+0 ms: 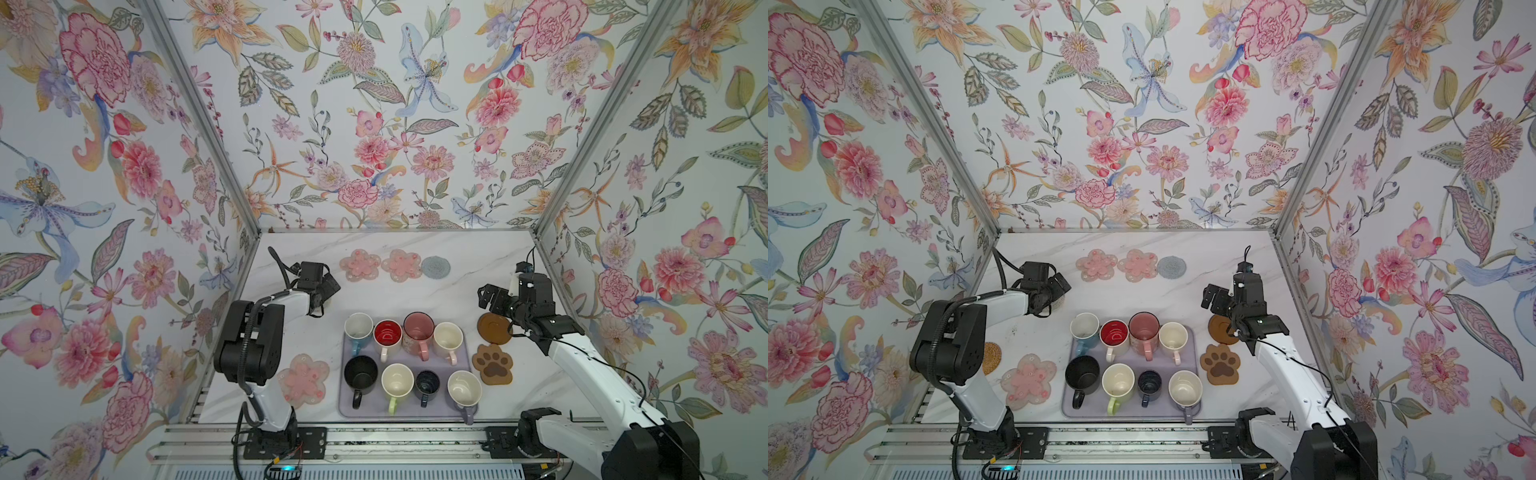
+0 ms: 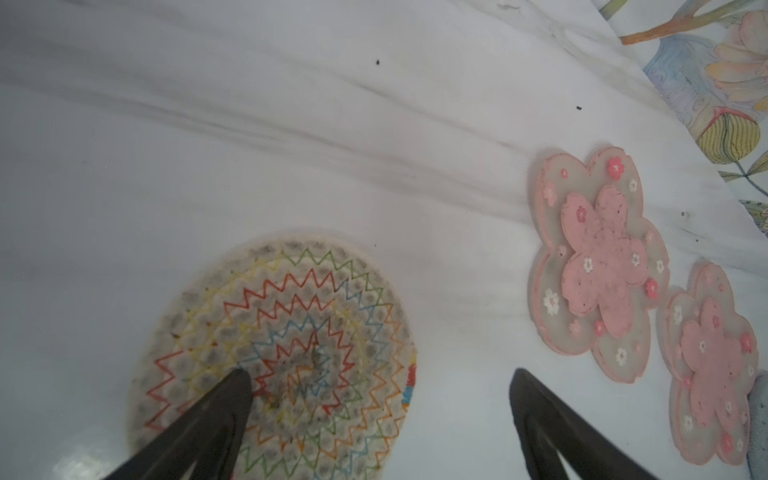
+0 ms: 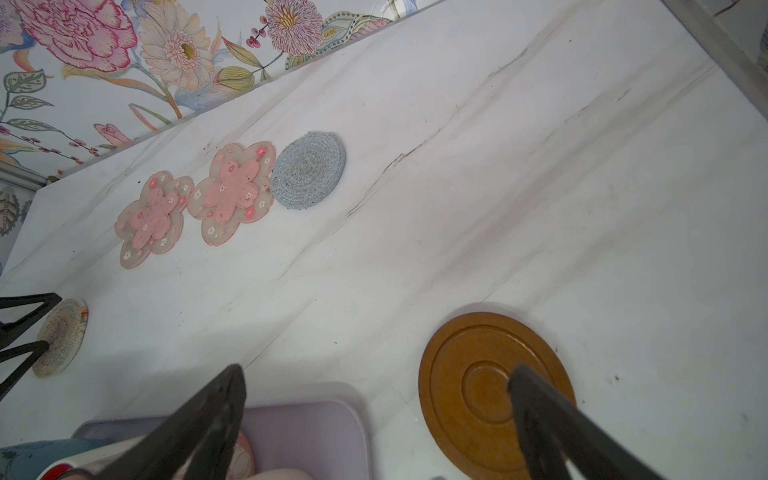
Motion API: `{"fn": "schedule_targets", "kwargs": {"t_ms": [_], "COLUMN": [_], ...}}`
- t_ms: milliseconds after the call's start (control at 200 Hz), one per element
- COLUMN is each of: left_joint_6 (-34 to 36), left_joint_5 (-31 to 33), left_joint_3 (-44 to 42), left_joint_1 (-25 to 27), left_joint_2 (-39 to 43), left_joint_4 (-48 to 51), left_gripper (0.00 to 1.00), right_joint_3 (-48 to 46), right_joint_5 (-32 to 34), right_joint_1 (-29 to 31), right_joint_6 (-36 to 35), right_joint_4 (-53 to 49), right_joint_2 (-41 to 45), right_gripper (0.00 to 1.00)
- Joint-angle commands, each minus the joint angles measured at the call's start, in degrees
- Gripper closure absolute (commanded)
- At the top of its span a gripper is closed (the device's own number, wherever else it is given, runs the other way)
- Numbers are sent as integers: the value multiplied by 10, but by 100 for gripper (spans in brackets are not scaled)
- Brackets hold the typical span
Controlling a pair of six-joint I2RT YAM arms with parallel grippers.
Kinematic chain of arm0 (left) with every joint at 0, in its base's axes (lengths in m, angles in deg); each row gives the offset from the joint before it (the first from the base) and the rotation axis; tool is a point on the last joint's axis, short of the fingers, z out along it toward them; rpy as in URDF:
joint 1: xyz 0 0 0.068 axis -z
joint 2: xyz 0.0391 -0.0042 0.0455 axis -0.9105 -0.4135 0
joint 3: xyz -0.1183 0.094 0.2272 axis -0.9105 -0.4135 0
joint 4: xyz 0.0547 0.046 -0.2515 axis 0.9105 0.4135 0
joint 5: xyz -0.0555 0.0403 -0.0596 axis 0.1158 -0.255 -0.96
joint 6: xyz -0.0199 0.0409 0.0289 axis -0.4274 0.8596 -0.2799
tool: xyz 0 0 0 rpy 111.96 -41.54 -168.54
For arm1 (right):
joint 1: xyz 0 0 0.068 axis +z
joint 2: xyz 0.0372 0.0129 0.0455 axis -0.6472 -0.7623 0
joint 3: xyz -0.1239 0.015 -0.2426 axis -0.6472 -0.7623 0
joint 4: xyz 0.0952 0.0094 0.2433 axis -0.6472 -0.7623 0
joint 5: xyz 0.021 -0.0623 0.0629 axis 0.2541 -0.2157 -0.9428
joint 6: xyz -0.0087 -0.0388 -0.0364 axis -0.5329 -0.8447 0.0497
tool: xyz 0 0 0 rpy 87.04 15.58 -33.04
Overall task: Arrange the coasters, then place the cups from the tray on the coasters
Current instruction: 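Lower the left gripper onto the multicolour zigzag coaster, then slide the zigzag coaster farther from the robot beside the pink flower coasters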
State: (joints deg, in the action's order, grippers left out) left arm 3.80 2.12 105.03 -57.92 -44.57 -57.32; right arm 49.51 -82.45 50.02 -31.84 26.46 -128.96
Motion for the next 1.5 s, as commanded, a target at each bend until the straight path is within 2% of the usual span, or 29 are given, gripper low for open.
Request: {"fn": "schedule_targets", "kwargs": {"t_ms": [0,305,550,1096,1491], "left_joint_6": [18,52,61,52,52], "left_joint_5": [-27,-37,-46,-93,-94], "left_joint_3": [30,179,256,272,288], "left_joint_1": [-13,-21,-20,-10,1], "left_joint_2": [-63,-157,-208,-224,-224], "left_joint_4": [63,117,138,110,113], "left_gripper": [1,1,1,1,1], "right_joint_3": [-1,-3,-5,-1,-4], "right_joint_5": [7,7,7,0,3], "right_joint_1": [-4,-8,-14,-19,-21], "right_joint_6": [2,3,3,4,3], "right_joint_4": [-17,-24,-28,-30,-30], "right_joint_2": [11,11,14,8,14], "right_gripper": [1,1,1,1,1]}}
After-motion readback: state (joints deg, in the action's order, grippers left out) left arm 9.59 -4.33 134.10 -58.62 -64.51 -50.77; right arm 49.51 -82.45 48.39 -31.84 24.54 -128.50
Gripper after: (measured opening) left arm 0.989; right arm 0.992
